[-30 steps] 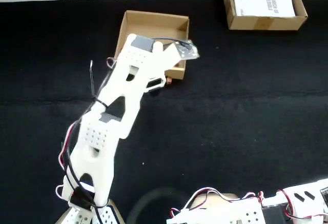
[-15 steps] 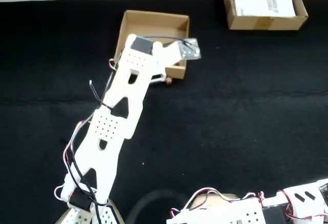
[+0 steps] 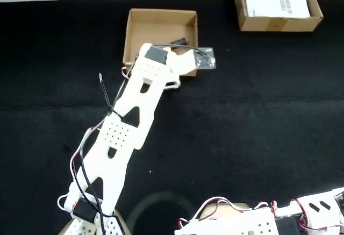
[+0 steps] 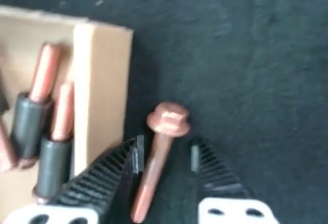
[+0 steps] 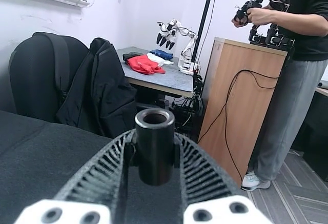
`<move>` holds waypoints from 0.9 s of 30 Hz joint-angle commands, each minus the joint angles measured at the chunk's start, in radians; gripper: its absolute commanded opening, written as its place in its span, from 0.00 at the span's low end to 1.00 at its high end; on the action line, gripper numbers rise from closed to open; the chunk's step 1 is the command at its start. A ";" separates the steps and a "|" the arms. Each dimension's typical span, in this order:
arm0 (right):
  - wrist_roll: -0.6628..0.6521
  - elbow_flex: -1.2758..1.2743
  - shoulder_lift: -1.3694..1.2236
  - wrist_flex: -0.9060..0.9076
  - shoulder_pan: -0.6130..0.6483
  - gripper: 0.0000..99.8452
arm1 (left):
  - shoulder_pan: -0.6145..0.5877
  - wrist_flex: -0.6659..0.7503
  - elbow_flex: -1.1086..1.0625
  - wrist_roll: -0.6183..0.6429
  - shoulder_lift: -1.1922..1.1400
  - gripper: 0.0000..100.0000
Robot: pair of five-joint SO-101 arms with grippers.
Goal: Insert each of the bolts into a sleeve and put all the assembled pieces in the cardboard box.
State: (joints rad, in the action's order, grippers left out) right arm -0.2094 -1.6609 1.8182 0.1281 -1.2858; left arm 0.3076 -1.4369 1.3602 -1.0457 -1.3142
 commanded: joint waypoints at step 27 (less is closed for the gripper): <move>0.226 0.108 0.015 0.585 0.622 0.01 | -0.157 -0.341 0.243 0.776 0.713 0.01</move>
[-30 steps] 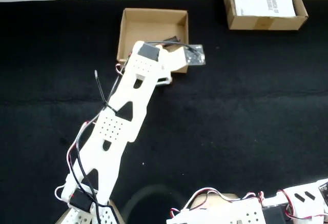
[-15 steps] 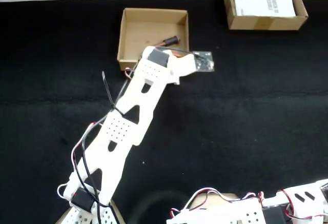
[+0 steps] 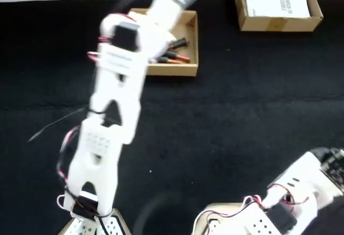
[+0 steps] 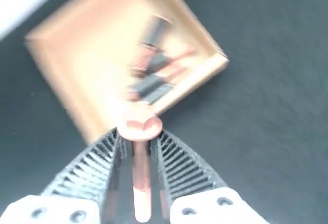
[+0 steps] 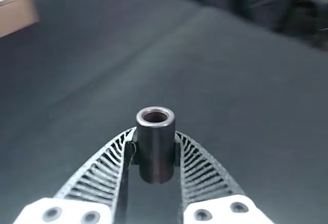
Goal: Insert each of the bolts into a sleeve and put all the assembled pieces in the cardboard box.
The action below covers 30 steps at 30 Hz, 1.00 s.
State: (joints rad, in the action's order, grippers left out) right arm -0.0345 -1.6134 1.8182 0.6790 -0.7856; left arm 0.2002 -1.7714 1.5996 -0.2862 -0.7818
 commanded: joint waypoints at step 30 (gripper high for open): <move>0.133 0.010 0.015 0.039 1.064 0.01 | 0.160 0.339 -1.118 0.605 1.018 0.01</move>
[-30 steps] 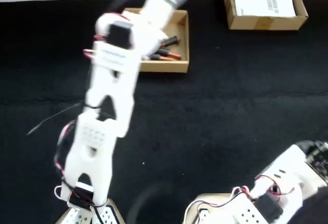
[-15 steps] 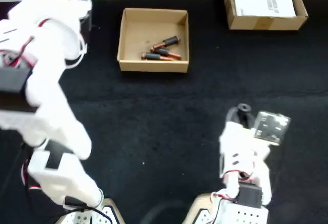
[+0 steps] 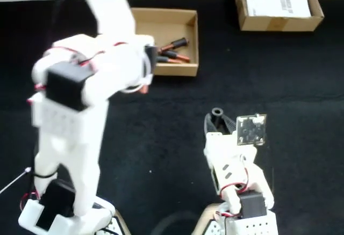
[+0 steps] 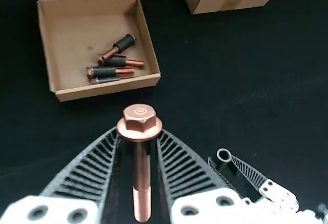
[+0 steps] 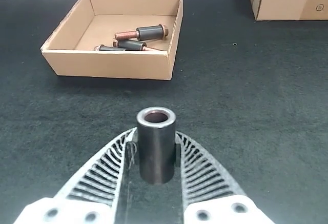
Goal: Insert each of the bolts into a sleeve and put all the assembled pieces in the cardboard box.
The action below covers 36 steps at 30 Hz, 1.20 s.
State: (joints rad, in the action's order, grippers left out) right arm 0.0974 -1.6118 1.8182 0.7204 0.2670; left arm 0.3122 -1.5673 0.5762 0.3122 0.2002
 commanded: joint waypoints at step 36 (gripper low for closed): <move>0.008 -0.189 0.013 -0.186 0.137 0.01 | 0.297 1.395 -1.185 0.002 0.275 0.01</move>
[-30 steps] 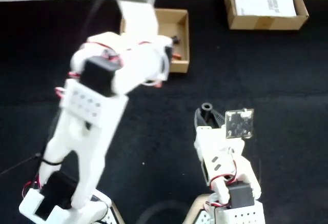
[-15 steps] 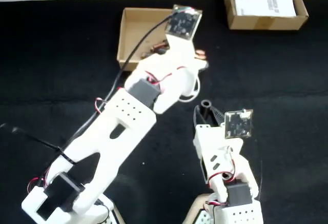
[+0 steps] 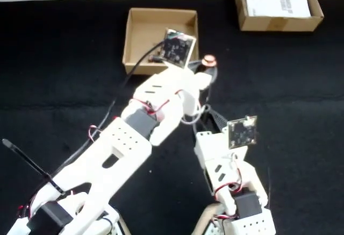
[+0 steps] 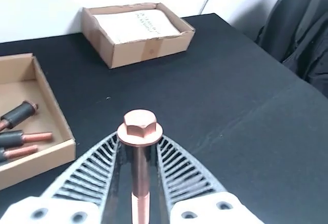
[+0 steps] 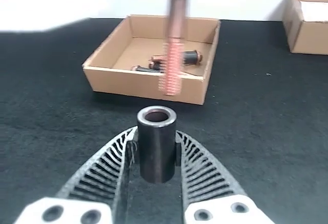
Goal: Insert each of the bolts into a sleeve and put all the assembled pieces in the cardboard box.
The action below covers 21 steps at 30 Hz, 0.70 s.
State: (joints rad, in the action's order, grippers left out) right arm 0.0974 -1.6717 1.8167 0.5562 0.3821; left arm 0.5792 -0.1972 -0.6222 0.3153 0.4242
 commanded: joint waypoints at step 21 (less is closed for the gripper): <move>0.008 -0.130 0.010 -0.018 0.018 0.01 | 0.041 -0.106 0.059 -0.003 0.193 0.01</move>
State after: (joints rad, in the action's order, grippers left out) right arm 0.0974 -1.6717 1.8167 0.5562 0.3989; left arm 0.6237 -0.2877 -0.6160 0.3153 0.5562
